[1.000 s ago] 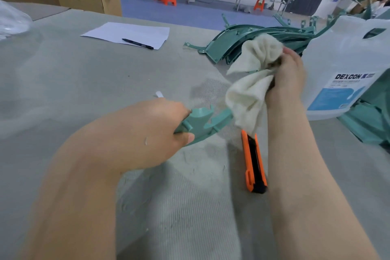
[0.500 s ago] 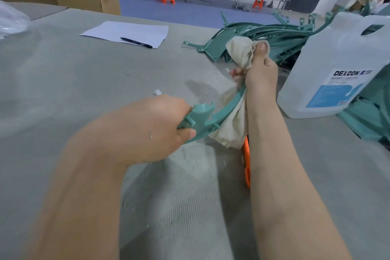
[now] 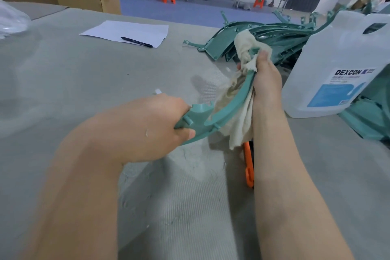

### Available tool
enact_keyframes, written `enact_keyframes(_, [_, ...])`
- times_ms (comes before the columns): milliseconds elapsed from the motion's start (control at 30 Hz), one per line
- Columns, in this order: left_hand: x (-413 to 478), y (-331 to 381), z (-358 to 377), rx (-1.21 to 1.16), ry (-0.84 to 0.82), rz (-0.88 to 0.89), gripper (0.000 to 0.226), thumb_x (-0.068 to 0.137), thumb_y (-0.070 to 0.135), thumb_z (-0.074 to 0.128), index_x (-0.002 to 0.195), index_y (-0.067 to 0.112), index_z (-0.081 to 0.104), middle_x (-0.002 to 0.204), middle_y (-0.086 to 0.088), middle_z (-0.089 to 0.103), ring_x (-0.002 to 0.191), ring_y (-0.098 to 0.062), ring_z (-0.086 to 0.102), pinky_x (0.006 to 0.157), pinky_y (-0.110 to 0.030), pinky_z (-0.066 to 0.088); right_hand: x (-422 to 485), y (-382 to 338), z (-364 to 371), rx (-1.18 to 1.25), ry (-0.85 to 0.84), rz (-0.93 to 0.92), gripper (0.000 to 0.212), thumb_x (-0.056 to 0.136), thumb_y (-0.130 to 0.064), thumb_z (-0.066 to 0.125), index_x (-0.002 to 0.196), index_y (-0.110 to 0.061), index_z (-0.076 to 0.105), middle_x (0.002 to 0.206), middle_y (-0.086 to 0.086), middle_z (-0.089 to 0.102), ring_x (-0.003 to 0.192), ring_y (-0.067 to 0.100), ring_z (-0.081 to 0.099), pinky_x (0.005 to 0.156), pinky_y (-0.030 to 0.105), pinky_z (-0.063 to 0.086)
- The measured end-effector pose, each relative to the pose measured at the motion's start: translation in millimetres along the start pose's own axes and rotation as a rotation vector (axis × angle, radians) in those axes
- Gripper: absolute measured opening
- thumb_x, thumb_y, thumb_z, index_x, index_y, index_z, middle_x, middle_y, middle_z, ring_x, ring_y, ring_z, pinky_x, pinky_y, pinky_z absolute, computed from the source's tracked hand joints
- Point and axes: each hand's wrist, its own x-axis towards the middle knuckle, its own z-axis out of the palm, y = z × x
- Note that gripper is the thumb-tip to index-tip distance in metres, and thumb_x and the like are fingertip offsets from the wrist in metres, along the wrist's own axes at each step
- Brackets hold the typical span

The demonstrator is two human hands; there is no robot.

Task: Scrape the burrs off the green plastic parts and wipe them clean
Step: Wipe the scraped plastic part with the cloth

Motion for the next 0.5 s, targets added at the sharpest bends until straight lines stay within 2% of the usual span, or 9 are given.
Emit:
enact_keyframes(67, [0, -2, 0, -0.006, 0.013, 0.007, 0.032, 0.093, 0.043, 0.05, 0.07, 0.023, 0.039, 0.067, 0.006, 0.045, 0.057, -0.005, 0.043, 0.048, -0.019, 0.025, -1, 0, -2, -0.028, -0.03, -0.039, 0.03, 0.103, -0.032, 0.045, 0.082, -0.017, 0.059, 0.073, 0.002, 0.059, 0.061, 0.014, 0.054, 0.061, 0.028, 0.046])
enact_keyframes(167, [0, -5, 0, -0.049, 0.011, 0.032, 0.03, 0.092, 0.042, 0.051, 0.071, 0.022, 0.042, 0.069, 0.005, 0.049, 0.059, -0.006, 0.046, 0.052, -0.02, 0.03, 3, -5, -4, -0.106, 0.003, -0.081, 0.037, 0.104, -0.031, 0.042, 0.074, -0.017, 0.058, 0.062, -0.004, 0.053, 0.057, 0.011, 0.048, 0.062, 0.026, 0.041])
enact_keyframes(233, [-2, -8, 0, -0.096, 0.043, 0.025, 0.026, 0.091, 0.042, 0.052, 0.074, 0.023, 0.045, 0.074, 0.005, 0.051, 0.064, -0.005, 0.048, 0.054, -0.016, 0.033, 5, -8, -6, -0.162, 0.081, -0.023, 0.039, 0.104, -0.03, 0.043, 0.069, -0.017, 0.052, 0.056, -0.006, 0.047, 0.048, 0.007, 0.044, 0.051, 0.017, 0.038])
enact_keyframes(300, [-3, -13, -1, -0.188, 0.164, 0.024, 0.017, 0.09, 0.039, 0.055, 0.079, 0.026, 0.053, 0.077, 0.008, 0.057, 0.069, -0.002, 0.053, 0.059, -0.01, 0.037, 8, -9, -9, -0.145, 0.22, 0.069, 0.034, 0.102, -0.025, 0.043, 0.07, -0.016, 0.05, 0.06, -0.002, 0.046, 0.047, 0.011, 0.042, 0.039, 0.015, 0.033])
enact_keyframes(333, [-3, -15, -4, -0.257, 0.269, 0.035, 0.013, 0.089, 0.038, 0.057, 0.081, 0.028, 0.057, 0.074, 0.011, 0.062, 0.069, 0.002, 0.057, 0.06, -0.007, 0.038, 7, -8, -10, -0.114, 0.263, 0.094, 0.03, 0.102, -0.022, 0.041, 0.075, -0.015, 0.052, 0.064, 0.0, 0.048, 0.049, 0.012, 0.043, 0.038, 0.015, 0.033])
enact_keyframes(400, [-1, -20, -10, -0.431, 0.521, 0.042, 0.014, 0.087, 0.038, 0.062, 0.074, 0.034, 0.058, 0.063, 0.026, 0.064, 0.064, 0.018, 0.056, 0.059, 0.0, 0.038, 5, -6, -10, -0.167, 0.246, 0.09, 0.017, 0.101, -0.019, 0.038, 0.093, -0.014, 0.053, 0.077, 0.0, 0.052, 0.06, 0.011, 0.048, 0.048, 0.017, 0.039])
enact_keyframes(433, [1, -22, -12, -0.552, 0.618, 0.045, 0.014, 0.085, 0.04, 0.067, 0.073, 0.037, 0.059, 0.064, 0.033, 0.063, 0.064, 0.02, 0.056, 0.062, 0.0, 0.04, 3, -5, -9, -0.252, 0.204, 0.076, 0.012, 0.1, -0.02, 0.039, 0.102, -0.015, 0.05, 0.084, -0.001, 0.052, 0.067, 0.011, 0.049, 0.054, 0.02, 0.039])
enact_keyframes(500, [7, -23, -13, -0.905, 0.667, 0.083, 0.004, 0.081, 0.04, 0.07, 0.08, 0.038, 0.067, 0.081, 0.027, 0.07, 0.079, 0.009, 0.066, 0.076, -0.018, 0.051, -2, 0, -5, -0.432, 0.104, 0.044, 0.012, 0.098, -0.018, 0.043, 0.108, -0.015, 0.049, 0.086, -0.004, 0.05, 0.076, 0.011, 0.048, 0.057, 0.021, 0.034])
